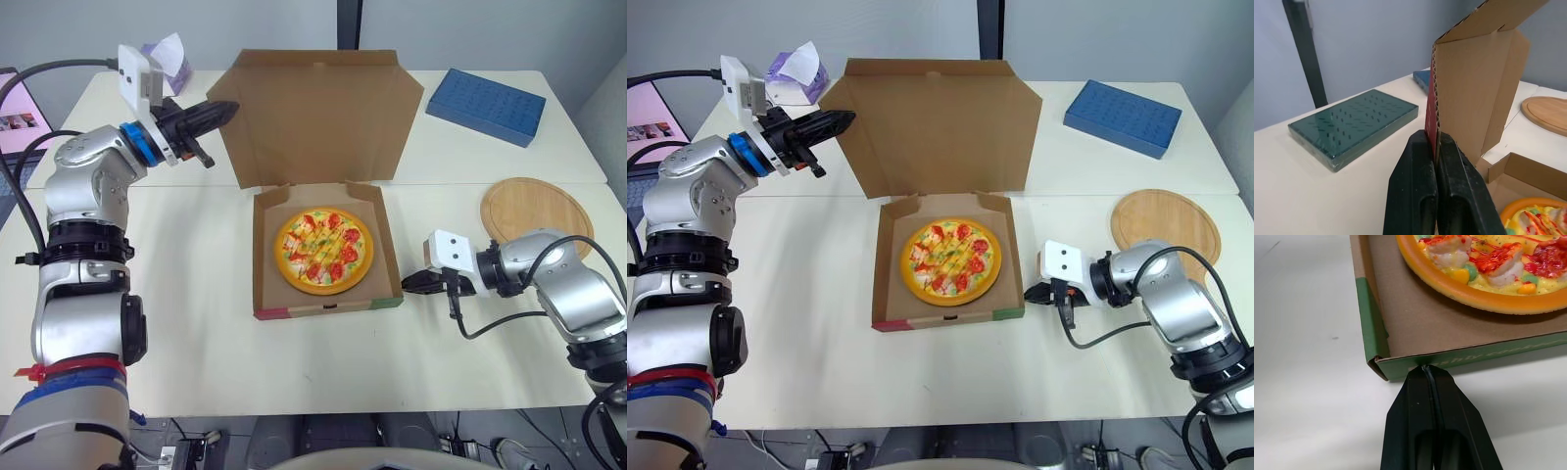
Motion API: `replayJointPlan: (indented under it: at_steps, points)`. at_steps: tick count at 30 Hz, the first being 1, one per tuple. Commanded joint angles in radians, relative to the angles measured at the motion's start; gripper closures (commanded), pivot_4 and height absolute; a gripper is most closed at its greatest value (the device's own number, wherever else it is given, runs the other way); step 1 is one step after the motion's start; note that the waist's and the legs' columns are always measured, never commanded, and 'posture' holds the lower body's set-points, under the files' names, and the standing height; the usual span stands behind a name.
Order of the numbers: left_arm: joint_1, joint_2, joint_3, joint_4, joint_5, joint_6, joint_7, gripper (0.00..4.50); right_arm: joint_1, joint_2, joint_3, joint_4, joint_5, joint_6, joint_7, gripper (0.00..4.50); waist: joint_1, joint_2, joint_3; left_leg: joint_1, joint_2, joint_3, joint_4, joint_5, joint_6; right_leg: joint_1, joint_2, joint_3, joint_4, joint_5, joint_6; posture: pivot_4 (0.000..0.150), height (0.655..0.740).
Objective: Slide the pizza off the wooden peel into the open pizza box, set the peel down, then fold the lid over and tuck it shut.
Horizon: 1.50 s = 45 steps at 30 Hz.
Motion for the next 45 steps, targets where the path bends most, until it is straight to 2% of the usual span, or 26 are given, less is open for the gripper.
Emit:
replayJointPlan:
  at_steps: [1, 4, 8, 11, 18, 21, 28, 35, 39, 42, 43, 45]
  points:
    - [-0.048, 0.006, 0.038, 0.004, -0.001, 0.004, -0.036, 4.50, 0.008, 0.008, -0.019, -0.082, 0.052, 0.037, -0.026, 4.47, -0.003, 0.000, 0.000, 0.000, 0.000, 0.000, 0.001, 0.000, 0.000, 0.000, 0.000, 0.000, 0.000, 0.000, 0.000, 0.150, 0.7400]
    - [-0.066, 0.007, 0.041, 0.035, 0.010, 0.000, -0.055, 4.50, 0.021, 0.016, -0.022, -0.110, 0.058, 0.055, -0.068, 4.47, -0.004, 0.000, 0.000, -0.001, 0.000, -0.001, 0.001, 0.000, 0.000, 0.000, 0.000, -0.001, 0.000, 0.000, 0.001, 0.150, 0.7400]
    - [-0.080, 0.009, 0.050, 0.069, 0.027, -0.015, -0.066, 4.50, 0.003, 0.013, -0.091, -0.062, 0.052, 0.042, -0.144, 4.47, -0.007, 0.000, 0.000, -0.001, -0.001, -0.002, 0.002, 0.000, 0.000, 0.000, 0.000, -0.001, 0.002, 0.000, 0.001, 0.150, 0.7400]
    - [-0.094, 0.011, 0.061, 0.083, 0.031, -0.017, -0.068, 4.50, -0.069, 0.052, -0.191, 0.027, 0.068, 0.022, -0.241, 3.91, -0.009, 0.000, 0.000, -0.001, -0.002, -0.003, 0.002, 0.000, 0.000, 0.000, 0.000, -0.001, 0.003, 0.000, 0.001, 0.150, 0.7400]
    - [-0.101, 0.012, 0.072, 0.073, 0.039, -0.007, -0.075, 4.50, -0.262, 0.198, -0.308, 0.192, 0.077, 0.018, -0.483, 1.39, -0.016, 0.000, 0.000, -0.002, -0.002, -0.004, 0.002, 0.000, 0.000, -0.007, 0.000, 0.000, 0.016, 0.001, 0.000, 0.150, 0.7400]
    - [-0.100, 0.013, 0.073, 0.064, 0.040, 0.004, -0.078, 4.50, -0.321, 0.235, -0.326, 0.231, 0.093, 0.025, -0.528, 0.33, -0.021, 0.000, 0.000, -0.003, -0.002, -0.003, 0.002, 0.000, 0.000, -0.009, 0.000, 0.001, 0.016, 0.001, 0.000, 0.150, 0.7400]
    - [-0.099, 0.014, 0.072, 0.063, 0.046, 0.010, -0.083, 4.50, -0.434, 0.290, -0.354, 0.272, 0.185, 0.114, -0.563, 0.33, -0.029, 0.000, 0.000, -0.003, -0.002, -0.004, 0.002, 0.000, 0.000, -0.009, 0.000, 0.000, 0.017, 0.001, 0.000, 0.150, 0.7400]
    - [-0.093, 0.004, 0.075, 0.051, 0.047, 0.014, -0.084, 4.50, -0.508, 0.313, -0.332, 0.337, 0.199, 0.138, -0.576, 0.33, -0.036, 0.000, 0.000, -0.003, -0.002, -0.004, 0.002, 0.000, 0.000, -0.009, 0.000, 0.000, 0.017, 0.001, 0.000, 0.150, 0.7400]
    - [-0.091, 0.002, 0.076, 0.040, 0.048, 0.017, -0.076, 4.50, -0.524, 0.330, -0.321, 0.348, 0.195, 0.146, -0.594, 1.18, -0.037, 0.000, 0.000, -0.003, -0.002, -0.004, 0.002, 0.000, 0.000, -0.010, 0.000, 0.001, 0.018, 0.001, 0.000, 0.150, 0.7400]
    - [-0.076, 0.000, 0.078, 0.005, 0.039, 0.042, -0.070, 4.50, -0.529, 0.341, -0.322, 0.339, 0.200, 0.150, -0.610, 2.33, -0.037, 0.000, 0.000, -0.004, -0.002, -0.004, 0.002, 0.000, 0.000, -0.011, 0.000, 0.001, 0.019, 0.001, 0.000, 0.150, 0.7400]
    - [-0.071, -0.001, 0.076, -0.006, 0.039, 0.046, -0.070, 4.50, -0.530, 0.343, -0.323, 0.336, 0.201, 0.152, -0.614, 2.89, -0.037, 0.000, 0.000, -0.004, -0.002, -0.004, 0.002, 0.000, 0.000, -0.011, 0.000, 0.001, 0.019, 0.001, 0.000, 0.150, 0.7400]
    - [-0.059, -0.002, 0.076, -0.035, 0.038, 0.068, -0.059, 4.50, -0.529, 0.352, -0.328, 0.322, 0.210, 0.169, -0.628, 3.30, -0.038, 0.000, 0.000, -0.004, -0.002, -0.004, 0.002, 0.000, 0.000, -0.011, 0.000, 0.001, 0.019, 0.001, 0.000, 0.150, 0.7400]
